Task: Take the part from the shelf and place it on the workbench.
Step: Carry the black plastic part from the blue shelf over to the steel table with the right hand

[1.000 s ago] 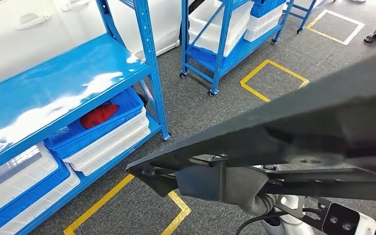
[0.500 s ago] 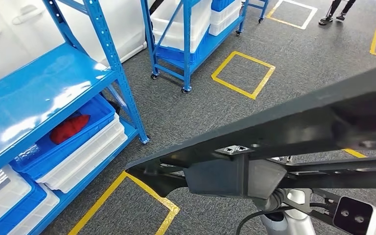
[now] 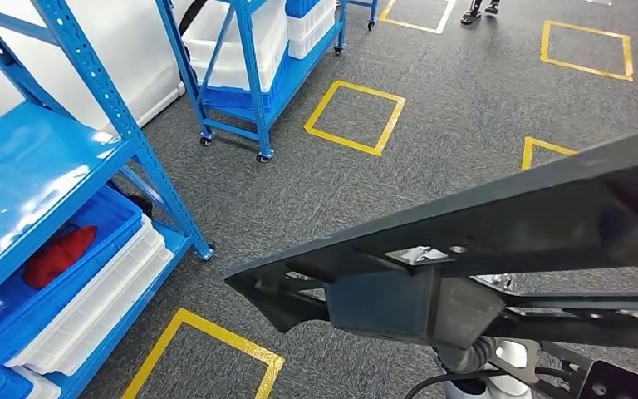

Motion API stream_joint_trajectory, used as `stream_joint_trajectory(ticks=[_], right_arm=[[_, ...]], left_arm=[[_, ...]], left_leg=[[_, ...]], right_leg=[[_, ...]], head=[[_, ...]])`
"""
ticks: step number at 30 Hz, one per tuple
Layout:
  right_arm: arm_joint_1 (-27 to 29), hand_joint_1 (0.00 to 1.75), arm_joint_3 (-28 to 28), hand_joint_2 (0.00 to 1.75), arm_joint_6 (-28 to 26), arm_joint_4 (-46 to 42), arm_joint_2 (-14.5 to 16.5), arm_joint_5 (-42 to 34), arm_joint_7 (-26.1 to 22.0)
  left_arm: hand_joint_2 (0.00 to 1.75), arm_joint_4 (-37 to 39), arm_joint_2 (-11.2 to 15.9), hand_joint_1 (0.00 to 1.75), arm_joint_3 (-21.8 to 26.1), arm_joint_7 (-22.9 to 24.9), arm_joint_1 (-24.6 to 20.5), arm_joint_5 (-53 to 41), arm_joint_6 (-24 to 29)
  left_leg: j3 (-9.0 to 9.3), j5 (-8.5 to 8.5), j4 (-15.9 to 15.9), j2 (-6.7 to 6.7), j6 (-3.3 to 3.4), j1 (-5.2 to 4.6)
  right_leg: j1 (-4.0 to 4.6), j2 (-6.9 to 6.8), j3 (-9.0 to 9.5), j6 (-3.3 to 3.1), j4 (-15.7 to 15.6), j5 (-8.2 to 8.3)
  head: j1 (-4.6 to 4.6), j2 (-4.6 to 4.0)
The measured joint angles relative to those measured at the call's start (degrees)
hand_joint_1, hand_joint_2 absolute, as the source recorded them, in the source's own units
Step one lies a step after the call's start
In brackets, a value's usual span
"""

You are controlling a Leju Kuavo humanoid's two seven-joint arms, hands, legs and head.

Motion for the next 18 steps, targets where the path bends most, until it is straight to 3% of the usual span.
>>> stream_joint_trajectory(ticks=[2,4,6,7,8,9,10,12,13,15,16,18], right_arm=[[0.0,1.75,-0.2,1.75,-0.3,-0.3,0.0,0.2,0.0],[-0.2,1.75,-0.3,1.75,-1.2,-0.5,0.0,0.6,0.0],[-0.3,1.75,-0.3,1.75,-2.4,-0.5,-0.1,0.9,0.0],[-0.3,1.75,-0.2,1.75,-2.9,-0.5,-0.2,1.0,0.0],[-0.3,1.75,-0.2,1.75,-3.4,-0.5,-0.3,1.0,0.0],[-0.3,1.75,-0.1,1.75,-3.8,-0.5,-0.4,1.0,0.0],[-0.3,1.75,0.0,1.75,-4.2,-0.5,-0.7,1.0,0.0],[-0.3,1.75,0.4,1.75,-5.0,-0.6,-1.2,1.2,0.0],[-0.3,1.75,0.5,1.75,-5.2,-0.7,-1.4,1.3,0.0],[-0.2,1.75,0.7,1.75,-5.5,-0.9,-2.0,1.5,0.0],[-0.1,1.75,0.7,1.75,-5.7,-1.0,-2.3,1.6,0.0],[0.0,1.75,0.7,1.75,-6.1,-1.6,-2.8,1.3,0.0]], left_arm=[[0.0,0.0,0.1,0.0,-0.2,0.7,-0.3,0.0,0.1],[0.0,0.0,0.1,0.0,-0.6,1.1,-0.2,0.0,0.2],[0.0,0.0,0.1,0.0,-1.0,1.4,0.0,0.0,0.2],[0.0,0.0,0.1,0.0,-1.1,1.5,0.0,0.0,0.2],[0.0,0.0,0.1,0.0,-1.1,1.6,-0.1,0.0,0.0],[0.0,0.0,0.1,0.0,-1.3,1.7,-0.2,0.0,-0.2],[0.0,0.0,0.0,0.0,-1.4,1.9,-0.3,0.0,-0.4],[0.0,0.0,-0.2,0.0,-1.7,2.2,-0.4,0.0,-0.6],[0.0,0.0,-0.4,0.0,-1.9,2.3,-0.4,0.0,-0.6],[0.0,0.0,-0.7,0.0,-2.1,2.3,-0.4,0.0,-0.6],[0.0,0.0,-0.8,0.0,-2.1,2.3,-0.5,0.0,-0.4],[0.0,0.0,-1.1,0.0,-2.1,2.3,-0.6,0.0,-0.2]], left_leg=[[0.29,0.46,-0.7,1.52,0.76,0.14],[0.41,0.57,-1.0,3.23,1.26,0.0],[0.35,0.49,-0.9,5.0,1.44,-0.22],[0.34,0.44,-0.9,5.82,1.43,-0.26],[0.37,0.38,-0.9,6.56,1.37,-0.28],[0.48,0.29,-0.9,7.24,1.25,-0.29],[0.65,0.16,-0.9,7.82,1.08,-0.35],[0.94,-0.2,-0.7,8.83,0.53,-0.65],[1.06,-0.35,-0.6,9.32,0.23,-0.8],[1.39,-0.59,-0.7,10.42,-0.39,-0.88],[1.5,-0.97,-0.4,10.28,-0.7,-0.74],[0.33,-3.37,2.9,8.06,-1.18,-0.41]], right_leg=[[0.22,-2.37,-0.93,0.59,1.8,-1.17],[0.25,-5.95,-3.89,1.04,7.9,-4.71],[-0.09,-7.07,-7.07,1.46,14.5,-7.51],[-0.22,-7.26,-7.4,1.6,15.5,-7.43],[-0.3,-7.49,-6.61,1.67,14.3,-6.42],[-0.33,-8.06,-4.64,1.66,10.9,-4.72],[-0.23,-9.45,-2.22,1.48,6.7,-3.23],[0.23,-11.61,1.14,0.64,0.8,-1.62],[0.49,-12.02,1.58,0.18,-0.2,-1.61],[0.68,-10.69,1.49,-0.53,-0.4,-1.5],[0.59,-10.07,1.6,-0.83,-0.6,-1.37],[0.27,-8.88,1.88,-1.42,-1.1,-1.1]], head=[[0.01,0.0],[0.01,0.0],[0.02,0.0],[0.02,0.0],[0.02,0.0],[0.02,0.0],[0.02,0.0],[0.01,0.0],[0.0,0.0],[0.0,0.0],[0.0,0.0],[0.0,0.0]])
